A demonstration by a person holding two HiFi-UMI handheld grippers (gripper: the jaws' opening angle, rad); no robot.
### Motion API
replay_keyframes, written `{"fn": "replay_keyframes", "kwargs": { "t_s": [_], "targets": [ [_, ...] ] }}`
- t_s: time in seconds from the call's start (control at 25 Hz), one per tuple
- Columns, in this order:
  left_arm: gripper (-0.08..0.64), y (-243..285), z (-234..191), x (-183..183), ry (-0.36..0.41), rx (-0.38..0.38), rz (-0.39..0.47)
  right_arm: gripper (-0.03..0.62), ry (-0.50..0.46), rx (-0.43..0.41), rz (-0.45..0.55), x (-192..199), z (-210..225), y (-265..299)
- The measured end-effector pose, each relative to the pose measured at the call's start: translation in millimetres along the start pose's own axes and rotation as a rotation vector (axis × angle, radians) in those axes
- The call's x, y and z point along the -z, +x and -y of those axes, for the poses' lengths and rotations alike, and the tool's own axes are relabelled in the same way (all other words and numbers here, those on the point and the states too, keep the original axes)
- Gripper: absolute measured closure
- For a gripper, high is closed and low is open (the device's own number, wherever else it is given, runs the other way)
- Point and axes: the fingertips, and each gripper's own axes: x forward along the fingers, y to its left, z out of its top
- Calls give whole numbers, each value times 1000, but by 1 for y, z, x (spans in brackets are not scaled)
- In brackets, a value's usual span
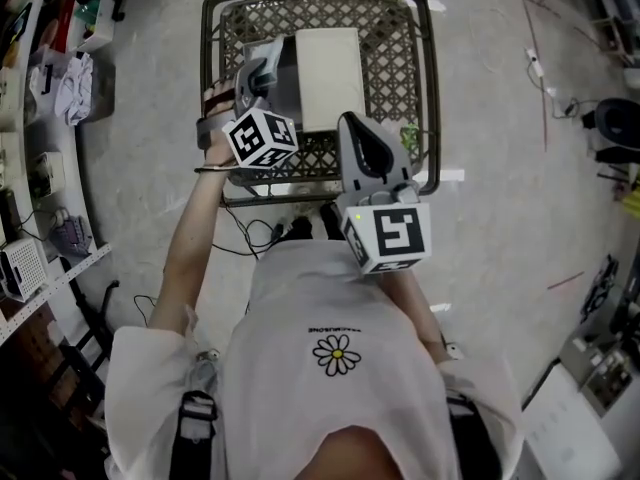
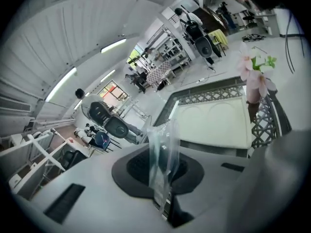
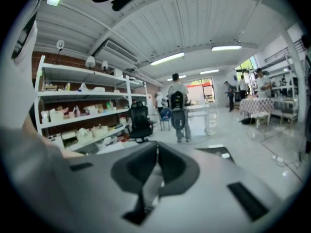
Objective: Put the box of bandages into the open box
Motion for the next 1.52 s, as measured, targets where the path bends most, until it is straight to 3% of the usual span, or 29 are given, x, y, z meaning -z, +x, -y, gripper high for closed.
{"fn": "replay_keyframes", "kwargs": {
  "t_s": [0.16, 0.32, 0.56, 0.84, 1.0, 1.28, 1.4, 1.52],
  "targets": [
    [522, 28, 26, 23, 104, 71, -78, 561, 7, 11, -16, 2, 4, 0],
    [522, 48, 50, 43, 145, 139, -158, 561, 17, 35, -42, 9, 12, 1],
    [522, 67, 72, 57, 158, 196, -220, 560, 28, 69, -61, 13, 24, -2],
    [522, 83, 81, 64, 165, 210, -248, 561, 16, 92, -98, 21, 32, -7],
    [517, 90, 89, 62, 176, 239, -238, 560, 11, 51, -76, 19, 27, -8],
    [514, 99, 102, 70, 164, 299, -280, 560, -103, -6, -92, 23, 13, -9],
    [461, 99, 107, 73, 149, 338, -296, 560, -93, -31, -96, 27, 9, -8],
    [456, 98, 111, 74, 137, 376, -304, 560, -118, -40, -99, 27, 7, -9]
  ]
}}
